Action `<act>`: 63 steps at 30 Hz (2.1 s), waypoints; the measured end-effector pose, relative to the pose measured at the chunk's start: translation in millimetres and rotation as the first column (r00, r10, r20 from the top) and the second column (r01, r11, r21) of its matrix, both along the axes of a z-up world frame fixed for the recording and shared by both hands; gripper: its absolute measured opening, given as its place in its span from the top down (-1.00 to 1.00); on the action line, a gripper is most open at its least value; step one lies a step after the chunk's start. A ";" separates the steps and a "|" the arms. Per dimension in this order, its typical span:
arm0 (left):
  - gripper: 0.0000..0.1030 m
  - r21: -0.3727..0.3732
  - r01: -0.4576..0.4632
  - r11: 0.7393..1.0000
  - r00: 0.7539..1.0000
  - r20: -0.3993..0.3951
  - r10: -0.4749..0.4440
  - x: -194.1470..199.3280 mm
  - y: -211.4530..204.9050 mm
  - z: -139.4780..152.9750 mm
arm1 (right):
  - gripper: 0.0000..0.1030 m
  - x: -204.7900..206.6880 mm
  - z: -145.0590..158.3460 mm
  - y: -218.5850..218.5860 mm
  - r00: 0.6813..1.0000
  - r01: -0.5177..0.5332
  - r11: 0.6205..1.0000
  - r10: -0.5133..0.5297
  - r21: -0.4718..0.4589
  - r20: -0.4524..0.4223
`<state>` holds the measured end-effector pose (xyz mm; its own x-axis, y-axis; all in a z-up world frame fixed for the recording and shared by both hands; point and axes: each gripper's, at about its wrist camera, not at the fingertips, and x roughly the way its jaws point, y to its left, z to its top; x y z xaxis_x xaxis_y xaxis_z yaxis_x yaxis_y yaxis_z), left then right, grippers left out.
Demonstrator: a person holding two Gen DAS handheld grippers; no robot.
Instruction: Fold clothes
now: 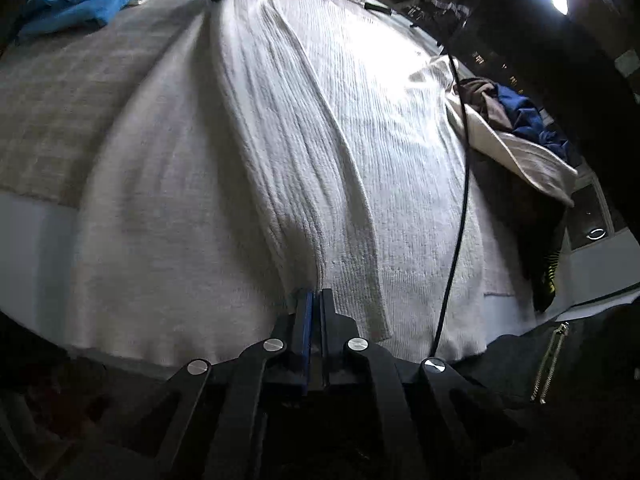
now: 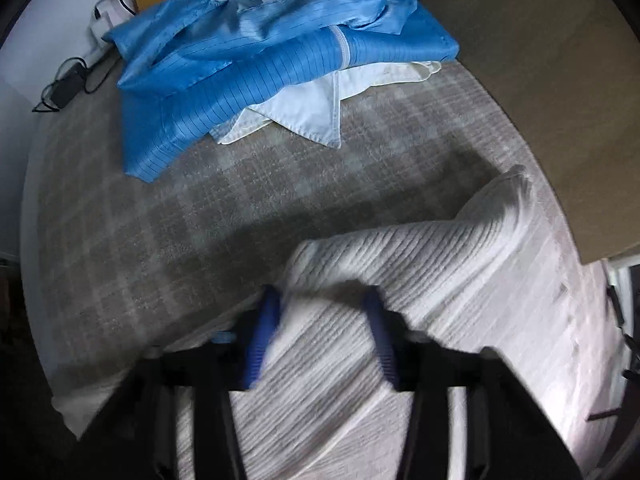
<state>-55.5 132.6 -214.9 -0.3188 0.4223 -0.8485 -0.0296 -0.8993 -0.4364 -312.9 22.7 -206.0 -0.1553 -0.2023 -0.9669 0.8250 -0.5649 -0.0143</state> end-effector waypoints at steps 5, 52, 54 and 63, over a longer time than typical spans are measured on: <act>0.95 -0.039 -0.056 0.998 0.998 -0.027 0.055 17.2 -33.0 20.3 | 0.80 -21.6 8.0 16.5 0.984 0.123 0.984 -0.104 -0.129 0.148; 0.78 -0.318 0.004 0.948 0.995 -0.089 -0.034 -1.9 -40.0 -19.1 | 0.84 -3.3 -0.4 53.7 0.924 0.361 0.919 -0.330 -0.159 0.193; 0.79 -0.313 0.018 0.950 0.993 -0.108 -0.054 -1.1 -36.6 -7.4 | 0.85 -2.6 8.3 75.7 0.910 0.399 0.888 -0.351 -0.229 0.222; 0.89 -0.289 0.192 0.938 0.954 -0.168 -0.247 15.7 23.7 35.1 | 0.85 14.1 29.4 202.2 0.805 0.594 0.682 -0.502 -0.427 0.317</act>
<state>-39.8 156.3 -179.8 -0.4178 0.2684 -0.8680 -0.3006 -0.9424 -0.1467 -298.8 224.9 -176.6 -0.2433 -0.5747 -0.7814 0.3285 -0.8068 0.4911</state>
